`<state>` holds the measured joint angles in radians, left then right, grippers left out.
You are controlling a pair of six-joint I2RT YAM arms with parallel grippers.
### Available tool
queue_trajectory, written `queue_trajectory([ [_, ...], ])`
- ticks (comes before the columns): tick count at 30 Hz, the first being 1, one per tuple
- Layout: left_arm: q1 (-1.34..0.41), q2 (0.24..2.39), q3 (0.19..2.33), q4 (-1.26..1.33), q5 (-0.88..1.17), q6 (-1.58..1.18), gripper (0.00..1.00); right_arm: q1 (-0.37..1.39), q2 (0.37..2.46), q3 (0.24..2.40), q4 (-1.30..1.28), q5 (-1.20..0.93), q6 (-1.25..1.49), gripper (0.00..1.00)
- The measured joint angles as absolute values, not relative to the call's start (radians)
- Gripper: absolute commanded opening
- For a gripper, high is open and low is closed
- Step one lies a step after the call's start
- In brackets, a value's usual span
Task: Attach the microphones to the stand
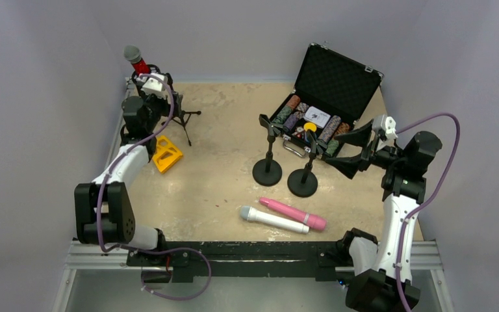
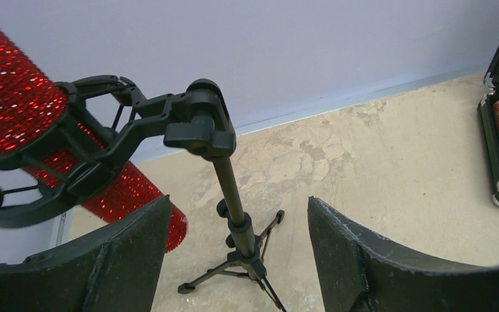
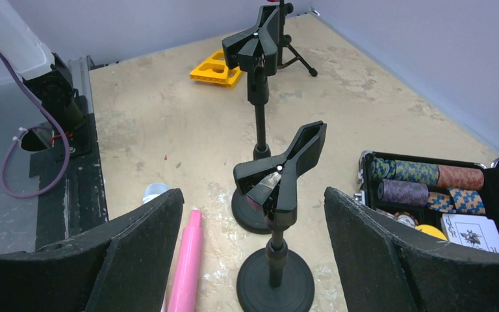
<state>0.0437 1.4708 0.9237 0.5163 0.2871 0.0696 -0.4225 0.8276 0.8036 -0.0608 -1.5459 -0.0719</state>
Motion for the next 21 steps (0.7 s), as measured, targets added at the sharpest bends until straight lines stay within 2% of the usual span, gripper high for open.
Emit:
queue_trajectory([
  [7,0.044,1.297,0.817,0.468,0.231,-0.001,0.87,-0.426,0.805,0.802,-0.061,-1.547,-0.072,0.84],
  [13,0.044,1.103,0.737,0.360,0.188,-0.121,0.97,-0.427,0.791,0.799,-0.061,-1.547,-0.072,0.85],
  [21,0.044,0.904,0.748,0.128,0.276,-0.280,0.98,-0.434,0.776,0.796,-0.064,-1.547,-0.081,0.87],
])
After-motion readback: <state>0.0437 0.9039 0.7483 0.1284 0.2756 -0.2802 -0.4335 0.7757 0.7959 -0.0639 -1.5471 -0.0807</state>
